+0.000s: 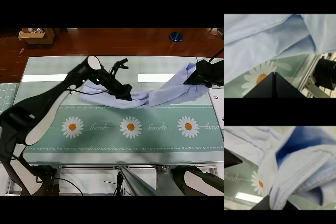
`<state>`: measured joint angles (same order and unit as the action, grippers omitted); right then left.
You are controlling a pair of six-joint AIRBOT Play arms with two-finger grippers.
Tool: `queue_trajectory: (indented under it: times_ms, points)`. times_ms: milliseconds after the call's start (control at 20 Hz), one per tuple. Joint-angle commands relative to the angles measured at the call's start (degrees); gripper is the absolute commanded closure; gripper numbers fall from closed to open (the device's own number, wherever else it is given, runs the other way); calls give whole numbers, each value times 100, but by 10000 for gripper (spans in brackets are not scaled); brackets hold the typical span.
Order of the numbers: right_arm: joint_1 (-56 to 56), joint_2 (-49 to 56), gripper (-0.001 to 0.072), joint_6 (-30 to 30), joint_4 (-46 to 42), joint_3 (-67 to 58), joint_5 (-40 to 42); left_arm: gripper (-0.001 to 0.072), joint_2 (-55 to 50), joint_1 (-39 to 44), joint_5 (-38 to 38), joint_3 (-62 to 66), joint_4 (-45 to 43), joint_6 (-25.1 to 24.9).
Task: Fold the shirts.
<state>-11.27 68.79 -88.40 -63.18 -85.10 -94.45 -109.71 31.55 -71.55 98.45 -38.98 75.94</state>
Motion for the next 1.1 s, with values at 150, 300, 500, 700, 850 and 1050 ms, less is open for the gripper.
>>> queue_trajectory:
  times_ms: [150,300,500,700,850,1050]
  points:
    - [2,-254,685,-321,-186,-4,-175,686,-426,568,841,0,168,192]
    - [2,-254,685,-417,-179,-4,-170,685,-610,772,1141,2,688,177]
    - [2,-254,685,-461,-186,-4,-402,686,-962,1019,1419,4,883,166]
    - [4,-254,685,-525,-251,2,-348,690,-710,402,1408,4,876,-212]
    - [474,-205,685,-590,-706,44,-7,689,-17,-656,1178,4,839,-442]
    - [1690,221,685,-846,-769,356,1309,689,1174,-2332,448,4,92,-481]
